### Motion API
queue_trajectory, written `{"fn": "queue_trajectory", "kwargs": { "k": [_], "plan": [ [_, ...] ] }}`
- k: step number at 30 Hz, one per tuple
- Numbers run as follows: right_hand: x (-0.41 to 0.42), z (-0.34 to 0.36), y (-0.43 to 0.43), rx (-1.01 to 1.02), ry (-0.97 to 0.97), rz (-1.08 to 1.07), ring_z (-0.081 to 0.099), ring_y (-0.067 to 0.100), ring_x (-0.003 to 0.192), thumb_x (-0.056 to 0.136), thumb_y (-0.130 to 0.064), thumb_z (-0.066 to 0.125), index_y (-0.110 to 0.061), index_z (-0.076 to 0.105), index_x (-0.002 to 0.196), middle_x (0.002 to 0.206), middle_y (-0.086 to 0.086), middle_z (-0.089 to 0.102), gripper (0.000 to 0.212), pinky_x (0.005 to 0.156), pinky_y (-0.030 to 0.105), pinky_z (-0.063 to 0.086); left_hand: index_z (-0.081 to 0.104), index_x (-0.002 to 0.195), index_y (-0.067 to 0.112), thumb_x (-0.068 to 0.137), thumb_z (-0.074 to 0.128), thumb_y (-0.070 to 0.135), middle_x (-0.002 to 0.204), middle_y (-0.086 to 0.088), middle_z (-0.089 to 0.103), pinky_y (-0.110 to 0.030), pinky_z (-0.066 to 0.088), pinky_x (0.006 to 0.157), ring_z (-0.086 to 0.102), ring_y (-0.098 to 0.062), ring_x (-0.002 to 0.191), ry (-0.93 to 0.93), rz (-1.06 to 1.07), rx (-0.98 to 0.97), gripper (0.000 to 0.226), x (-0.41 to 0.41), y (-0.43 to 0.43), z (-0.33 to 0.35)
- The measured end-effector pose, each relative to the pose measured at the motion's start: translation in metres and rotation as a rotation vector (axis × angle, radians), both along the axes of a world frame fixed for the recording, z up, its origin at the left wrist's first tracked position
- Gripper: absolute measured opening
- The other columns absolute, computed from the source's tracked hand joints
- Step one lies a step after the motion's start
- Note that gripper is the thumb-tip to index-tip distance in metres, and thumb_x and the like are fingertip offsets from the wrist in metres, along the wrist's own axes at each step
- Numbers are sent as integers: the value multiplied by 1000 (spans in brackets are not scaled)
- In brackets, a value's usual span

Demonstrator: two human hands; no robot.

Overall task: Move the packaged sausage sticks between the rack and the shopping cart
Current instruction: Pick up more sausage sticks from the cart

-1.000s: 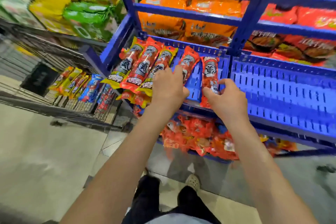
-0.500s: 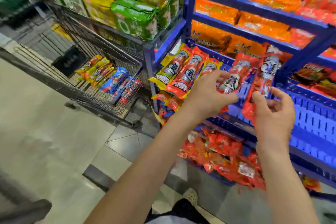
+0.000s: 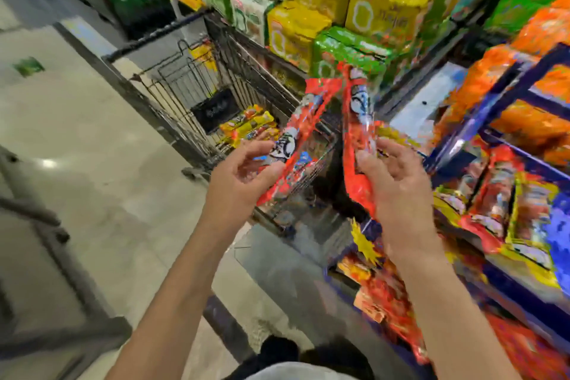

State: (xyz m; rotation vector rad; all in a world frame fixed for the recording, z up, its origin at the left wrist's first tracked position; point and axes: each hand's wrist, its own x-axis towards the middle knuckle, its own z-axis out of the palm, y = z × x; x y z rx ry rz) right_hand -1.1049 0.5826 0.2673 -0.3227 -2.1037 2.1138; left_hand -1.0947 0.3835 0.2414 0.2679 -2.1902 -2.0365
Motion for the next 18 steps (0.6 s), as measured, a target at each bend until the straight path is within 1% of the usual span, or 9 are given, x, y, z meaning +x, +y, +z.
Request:
{"fn": "queue_trajectory", "kwargs": {
  "k": [3,6,8,9,11,12,14,16,18],
  "plan": [
    [-18,-44,-55,31,-153,57,57,-3,52,88,-13,68,-17,63,107,71,-2,63,20,51,17,48,69,101,23,82,75,12,87,12,66,-20,50,73,60,2,73,-139,145,21,23,-9,-51,-43],
    [-30,-89,-88,112,-316,76,55,-7,43,89,-13,67,-12,61,107,69,-1,61,19,44,10,43,67,104,11,84,71,4,87,1,67,-14,51,62,62,3,63,-284,226,85,21,-13,-86,-79],
    [-35,-115,-103,171,-450,91,56,-6,43,88,-19,69,-10,63,104,67,-3,62,20,45,12,44,65,101,9,86,69,2,83,-2,66,-11,49,55,60,4,56,-353,248,116,17,-19,-102,-99],
    [-39,-126,-109,222,-509,99,58,-3,47,84,-28,71,-12,65,101,66,-4,64,24,50,18,49,65,101,7,86,68,2,83,-5,66,-12,50,54,60,2,56,-387,254,118,16,-25,-110,-109],
    [-52,-153,-116,300,-598,126,66,11,59,69,-51,69,-19,67,92,65,-3,68,39,63,34,57,66,101,8,86,69,5,89,-10,67,-20,53,61,62,-8,63,-454,256,144,15,-43,-125,-126],
    [-58,-165,-120,326,-636,133,67,16,63,65,-56,66,-21,68,90,66,-3,69,43,67,39,57,67,99,10,86,70,7,91,-12,68,-27,55,67,62,-14,67,-481,252,154,14,-53,-131,-133],
    [-72,-188,-130,317,-692,124,68,19,61,65,-55,66,-18,69,88,65,-1,70,43,66,41,56,67,97,15,86,72,11,95,-11,69,-38,57,76,65,-20,76,-521,225,144,13,-73,-143,-146],
    [-90,-197,-145,292,-732,76,68,21,59,64,-53,67,-17,70,84,64,1,71,41,66,43,57,67,98,16,85,72,14,96,-10,70,-42,58,81,67,-22,82,-563,182,108,14,-96,-156,-159],
    [-116,-214,-161,272,-790,42,68,22,57,72,-46,69,-16,69,79,61,3,71,31,67,47,58,68,96,16,85,73,14,97,-13,70,-44,58,82,67,-23,82,-577,144,91,13,-125,-168,-172]
  ]
}}
